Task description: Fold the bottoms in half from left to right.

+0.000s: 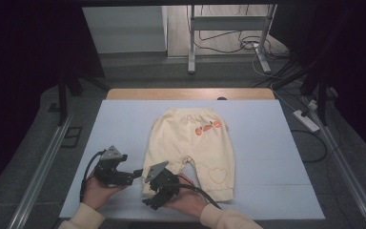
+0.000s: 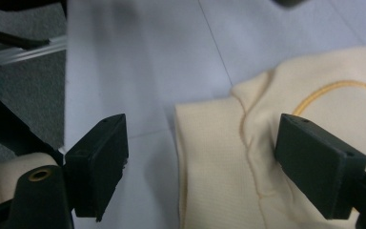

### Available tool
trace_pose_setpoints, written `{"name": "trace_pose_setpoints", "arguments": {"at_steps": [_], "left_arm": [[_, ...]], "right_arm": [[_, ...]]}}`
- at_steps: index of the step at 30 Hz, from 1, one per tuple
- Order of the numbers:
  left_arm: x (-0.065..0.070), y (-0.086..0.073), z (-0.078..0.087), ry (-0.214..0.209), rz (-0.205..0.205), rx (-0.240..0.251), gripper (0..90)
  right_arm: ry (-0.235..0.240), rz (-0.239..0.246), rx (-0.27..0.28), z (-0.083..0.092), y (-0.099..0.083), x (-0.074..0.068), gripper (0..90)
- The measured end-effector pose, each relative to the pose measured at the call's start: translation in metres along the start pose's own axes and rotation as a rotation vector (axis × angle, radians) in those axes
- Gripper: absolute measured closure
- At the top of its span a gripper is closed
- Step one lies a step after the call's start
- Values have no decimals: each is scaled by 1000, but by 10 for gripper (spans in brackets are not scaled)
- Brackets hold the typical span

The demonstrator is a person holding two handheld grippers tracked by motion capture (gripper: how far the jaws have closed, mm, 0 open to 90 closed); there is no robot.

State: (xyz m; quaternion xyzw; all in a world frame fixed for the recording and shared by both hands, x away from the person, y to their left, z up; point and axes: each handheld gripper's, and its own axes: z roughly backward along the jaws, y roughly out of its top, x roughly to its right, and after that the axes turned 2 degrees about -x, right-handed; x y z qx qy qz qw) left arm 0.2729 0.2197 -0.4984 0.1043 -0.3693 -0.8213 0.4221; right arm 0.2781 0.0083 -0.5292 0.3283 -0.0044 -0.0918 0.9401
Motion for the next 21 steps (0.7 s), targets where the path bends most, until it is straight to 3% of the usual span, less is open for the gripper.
{"name": "trace_pose_setpoints", "arguments": {"at_steps": [6,7,10,11,13,15,21], "left_arm": [[-1,-1,0,0,6,-5,114],[-2,-1,-1,0,6,-7,114],[-2,-1,0,1,9,-1,114],[-2,-1,0,2,9,0,114],[-2,-1,0,3,9,3,114],[-2,-1,0,4,8,4,115],[-3,4,-3,18,1,11,117]], "right_arm": [[-42,26,-17,-2,-2,-2,243],[-79,54,-29,-2,-2,-5,292],[-97,56,-28,-2,-3,-6,326],[-114,47,-31,1,-3,-5,418],[-121,43,-28,2,-3,-4,465],[-138,39,-39,5,-4,-1,601],[-150,51,-45,10,-3,-1,693]]}}
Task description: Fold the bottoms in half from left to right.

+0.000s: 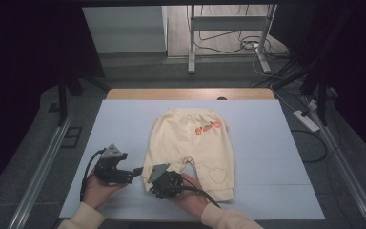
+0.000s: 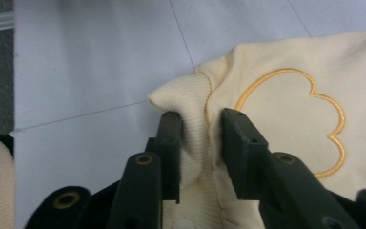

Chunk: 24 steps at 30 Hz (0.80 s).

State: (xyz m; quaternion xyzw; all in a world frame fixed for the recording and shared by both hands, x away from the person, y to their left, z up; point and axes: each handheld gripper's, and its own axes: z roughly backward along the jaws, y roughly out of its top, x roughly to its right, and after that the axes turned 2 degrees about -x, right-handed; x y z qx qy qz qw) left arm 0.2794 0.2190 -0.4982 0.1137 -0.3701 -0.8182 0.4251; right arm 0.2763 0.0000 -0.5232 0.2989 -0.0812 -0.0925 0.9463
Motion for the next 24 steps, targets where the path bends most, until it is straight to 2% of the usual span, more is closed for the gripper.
{"name": "trace_pose_setpoints", "arguments": {"at_steps": [3,4,7,8,9,11,19,21,24], "left_arm": [[-1,7,-3,-3,2,10,119],[-2,9,-3,-7,2,11,120],[-5,14,-6,-9,1,11,127],[-6,17,-7,-6,1,11,127],[-7,19,-8,-6,0,12,130],[-9,25,-11,-9,-7,15,139],[-14,47,-27,-10,-38,-13,145],[-18,53,-30,-16,-25,-10,151],[-24,61,-34,-22,-6,-9,173]], "right_arm": [[10,-6,5,5,0,1,738],[15,-9,19,5,0,1,744],[20,-4,18,9,-1,1,754],[25,-10,35,9,-1,1,755],[28,-15,25,10,-2,1,755],[43,-29,39,11,-3,3,758],[43,-21,47,14,-4,3,757],[53,-25,62,13,-5,3,758],[50,-25,54,14,-5,4,758]]}}
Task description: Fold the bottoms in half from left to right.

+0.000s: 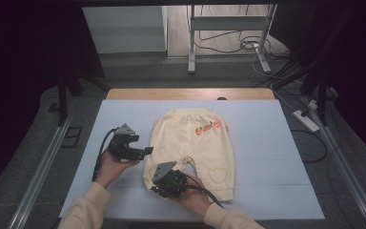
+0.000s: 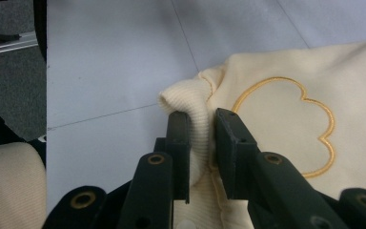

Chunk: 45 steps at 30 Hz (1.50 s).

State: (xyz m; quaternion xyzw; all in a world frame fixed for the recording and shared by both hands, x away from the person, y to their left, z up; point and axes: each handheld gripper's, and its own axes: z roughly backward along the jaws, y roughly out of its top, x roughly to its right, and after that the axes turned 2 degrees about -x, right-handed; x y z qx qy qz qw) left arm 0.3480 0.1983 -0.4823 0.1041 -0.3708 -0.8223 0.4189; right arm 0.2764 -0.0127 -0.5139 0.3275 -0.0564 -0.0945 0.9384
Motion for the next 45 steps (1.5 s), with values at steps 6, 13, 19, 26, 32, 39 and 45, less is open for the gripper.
{"name": "trace_pose_setpoints", "arguments": {"at_steps": [6,13,19,26,32,39,45], "left_arm": [[-9,13,-6,-3,3,9,179],[-18,23,-14,-2,20,5,180],[-25,31,-23,6,21,-21,191],[-35,39,-24,-6,39,-2,193],[-42,47,-29,-9,45,1,192],[-45,50,-39,-4,42,-25,191],[-51,55,-52,-5,41,-37,191]], "right_arm": [[7,0,8,-1,0,0,756],[12,-5,6,-1,0,0,756],[11,-6,3,-1,0,1,756],[12,-16,0,-1,-1,0,756],[7,-9,8,0,0,0,757],[8,-8,6,1,0,0,756],[8,-3,-1,0,0,0,757]]}}
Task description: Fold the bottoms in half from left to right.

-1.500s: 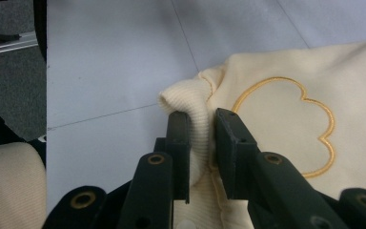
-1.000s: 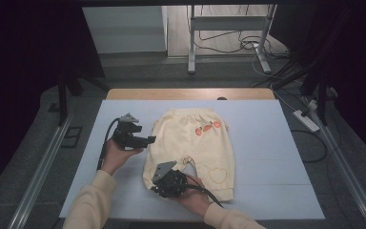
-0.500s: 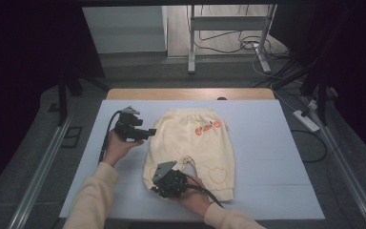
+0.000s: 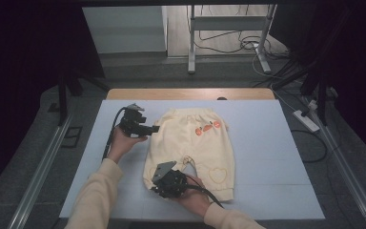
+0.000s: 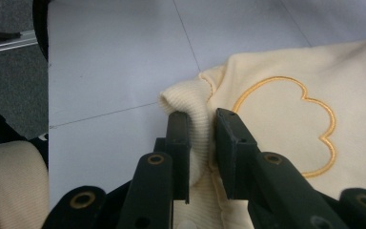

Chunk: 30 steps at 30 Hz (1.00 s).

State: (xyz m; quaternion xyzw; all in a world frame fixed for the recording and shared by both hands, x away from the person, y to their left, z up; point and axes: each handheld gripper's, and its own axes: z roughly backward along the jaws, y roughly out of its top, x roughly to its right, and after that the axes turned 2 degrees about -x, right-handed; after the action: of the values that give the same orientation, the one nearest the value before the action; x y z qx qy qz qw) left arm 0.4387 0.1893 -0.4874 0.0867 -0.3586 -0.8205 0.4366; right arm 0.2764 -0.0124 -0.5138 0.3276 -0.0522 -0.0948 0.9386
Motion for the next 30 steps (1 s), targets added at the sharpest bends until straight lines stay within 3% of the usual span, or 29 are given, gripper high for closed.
{"name": "trace_pose_setpoints", "arguments": {"at_steps": [10,19,30], "left_arm": [[-3,7,-20,43,-12,-31,236],[-9,7,-29,39,10,-28,275],[-12,5,-51,35,-1,-81,324]], "right_arm": [[-5,5,-7,-1,0,-1,756],[-3,-1,-10,-1,-1,-1,755],[3,-9,-10,-1,-1,0,755]]}}
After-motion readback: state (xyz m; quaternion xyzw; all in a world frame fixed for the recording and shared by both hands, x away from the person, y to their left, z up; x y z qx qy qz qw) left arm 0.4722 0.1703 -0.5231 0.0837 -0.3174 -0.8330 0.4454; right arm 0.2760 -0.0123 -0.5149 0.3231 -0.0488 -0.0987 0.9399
